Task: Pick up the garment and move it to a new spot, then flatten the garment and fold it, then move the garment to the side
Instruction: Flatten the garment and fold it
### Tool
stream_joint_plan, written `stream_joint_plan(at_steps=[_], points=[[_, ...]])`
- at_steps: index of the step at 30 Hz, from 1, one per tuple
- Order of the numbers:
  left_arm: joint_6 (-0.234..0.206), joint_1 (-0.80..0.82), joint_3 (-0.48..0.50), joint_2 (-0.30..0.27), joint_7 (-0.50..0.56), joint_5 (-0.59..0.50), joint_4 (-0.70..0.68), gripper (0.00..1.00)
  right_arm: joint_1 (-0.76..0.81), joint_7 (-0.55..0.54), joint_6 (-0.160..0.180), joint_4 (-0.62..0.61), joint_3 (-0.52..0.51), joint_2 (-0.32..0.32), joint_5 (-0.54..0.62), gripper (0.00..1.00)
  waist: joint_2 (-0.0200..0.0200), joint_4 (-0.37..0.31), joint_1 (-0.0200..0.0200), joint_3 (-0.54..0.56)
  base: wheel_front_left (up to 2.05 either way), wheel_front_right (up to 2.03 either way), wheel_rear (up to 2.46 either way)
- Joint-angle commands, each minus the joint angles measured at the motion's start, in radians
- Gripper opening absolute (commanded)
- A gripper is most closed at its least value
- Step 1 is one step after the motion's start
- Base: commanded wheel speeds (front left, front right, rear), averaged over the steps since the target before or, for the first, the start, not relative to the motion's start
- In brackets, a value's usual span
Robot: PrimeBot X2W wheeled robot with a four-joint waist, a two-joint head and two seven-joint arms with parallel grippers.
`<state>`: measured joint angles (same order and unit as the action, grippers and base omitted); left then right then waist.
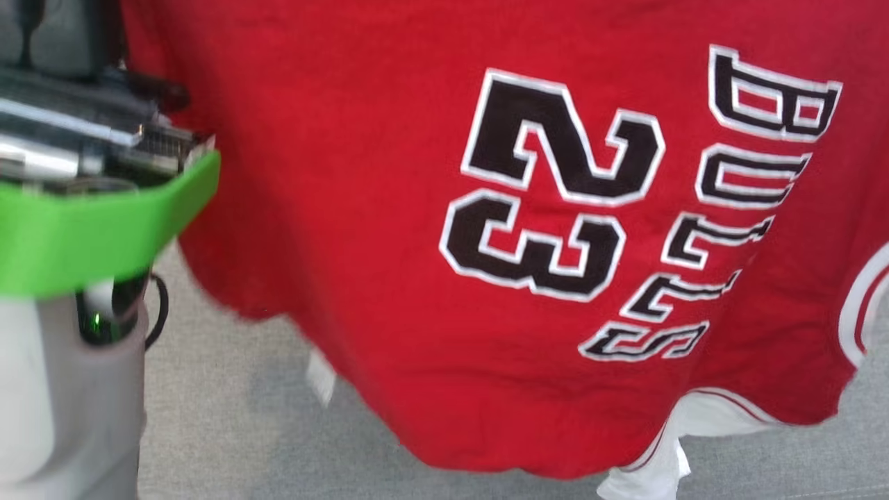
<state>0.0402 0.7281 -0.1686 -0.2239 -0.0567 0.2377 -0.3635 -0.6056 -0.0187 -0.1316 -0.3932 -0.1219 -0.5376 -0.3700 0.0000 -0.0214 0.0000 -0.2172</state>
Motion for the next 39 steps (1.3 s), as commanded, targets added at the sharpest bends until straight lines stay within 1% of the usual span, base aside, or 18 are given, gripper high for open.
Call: stream_joint_plan(at_steps=[1, 5, 10, 13, 14, 16, 17, 19, 23, 26, 27, 29, 31, 34, 37, 39], points=[[0.004, 0.036, 0.004, 0.009, -0.006, 0.015, 0.031, 0.0, -0.036, 0.005, 0.002, 0.023, 0.011, -0.005, -0.013, 0.0, 0.0, -0.003, 0.0, -0.062, 0.0, 0.0, 0.0], [0.026, 0.181, 0.002, 0.022, -0.045, 0.032, 0.224, 0.0, -0.201, 0.027, 0.002, 0.162, 0.094, -0.015, -0.038, 0.0, 0.0, 0.0, 0.0, -0.133, 0.0, 0.0, 0.0], [0.042, 0.389, 0.026, 0.05, -0.11, 0.073, 0.494, 0.0, -0.449, 0.069, 0.002, 0.378, 0.2, 0.009, -0.053, 0.0, 0.0, -0.003, 0.0, -0.176, 0.0, 0.0, 0.0], [0.05, 0.5, 0.044, 0.058, -0.135, 0.104, 0.644, 0.0, -0.581, 0.113, 0.002, 0.499, 0.247, 0.036, -0.049, 0.0, 0.0, -0.008, 0.0, -0.187, 0.0, 0.0, 0.0], [0.054, 0.533, 0.049, 0.05, -0.139, 0.103, 0.711, 0.0, -0.623, 0.13, 0.002, 0.548, 0.265, 0.05, -0.045, 0.0, 0.0, -0.011, 0.0, -0.191, 0.0, 0.0, 0.0], [0.058, 0.564, 0.067, 0.063, -0.142, 0.142, 0.824, 0.0, -0.669, 0.16, 0.002, 0.635, 0.304, 0.079, -0.042, 0.0, 0.0, -0.019, 0.0, -0.195, 0.0, 0.0, 0.0], [0.061, 0.575, 0.074, 0.055, -0.137, 0.152, 0.887, 0.0, -0.682, 0.174, 0.002, 0.683, 0.326, 0.097, -0.047, 0.0, 0.0, -0.023, 0.0, -0.198, 0.0, 0.0, 0.0], [0.064, 0.582, 0.092, 0.052, -0.132, 0.182, 1.0, 0.0, -0.687, 0.197, 0.002, 0.772, 0.372, 0.13, -0.057, 0.0, 0.0, -0.031, 0.0, -0.205, 0.0, 0.0, 0.0], [0.073, 0.507, 0.103, 0.072, -0.132, 0.231, 1.212, 0.0, -0.62, 0.239, 0.002, 0.936, 0.455, 0.191, -0.086, 0.0, 0.0, -0.036, 0.0, -0.221, 0.0, 0.0, 0.0], [0.075, 0.455, 0.103, 0.085, -0.15, 0.241, 1.34, 0.0, -0.567, 0.258, 0.002, 1.047, 0.482, 0.227, -0.105, 0.0, 0.0, -0.033, 0.0, -0.233, 0.0, 0.0, 0.0], [0.069, 0.425, 0.105, 0.09, -0.155, 0.245, 1.403, 0.0, -0.541, 0.265, 0.002, 1.101, 0.491, 0.247, -0.115, 0.0, 0.0, -0.033, 0.0, -0.236, 0.0, 0.0, 0.0], [0.058, 0.398, 0.101, 0.096, -0.166, 0.242, 1.481, 0.0, -0.515, 0.273, 0.002, 1.179, 0.503, 0.273, -0.129, 0.0, 0.0, -0.037, 0.0, -0.245, 0.0, 0.0, 0.0], [0.051, 0.38, 0.094, 0.106, -0.181, 0.233, 1.532, 0.0, -0.499, 0.28, 0.002, 1.243, 0.511, 0.29, -0.144, 0.0, 0.0, -0.04, 0.0, -0.252, 0.0, 0.0, 0.0], [0.044, 0.365, 0.081, 0.112, -0.198, 0.218, 1.566, 0.0, -0.486, 0.284, 0.002, 1.294, 0.526, 0.312, -0.156, 0.0, 0.0, -0.043, 0.0, -0.256, 0.0, 0.0, 0.0], [0.049, 0.343, 0.065, 0.113, -0.208, 0.198, 1.56, 0.0, -0.45, 0.286, 0.002, 1.27, 0.517, 0.306, -0.161, 0.0, 0.0, -0.041, 0.0, -0.247, 0.0, 0.0, 0.0], [0.044, 0.312, 0.074, 0.105, -0.208, 0.184, 1.5, 0.0, -0.396, 0.284, 0.002, 1.233, 0.5, 0.296, -0.16, 0.0, 0.0, -0.037, 0.0, -0.229, 0.0, 0.0, 0.0]])
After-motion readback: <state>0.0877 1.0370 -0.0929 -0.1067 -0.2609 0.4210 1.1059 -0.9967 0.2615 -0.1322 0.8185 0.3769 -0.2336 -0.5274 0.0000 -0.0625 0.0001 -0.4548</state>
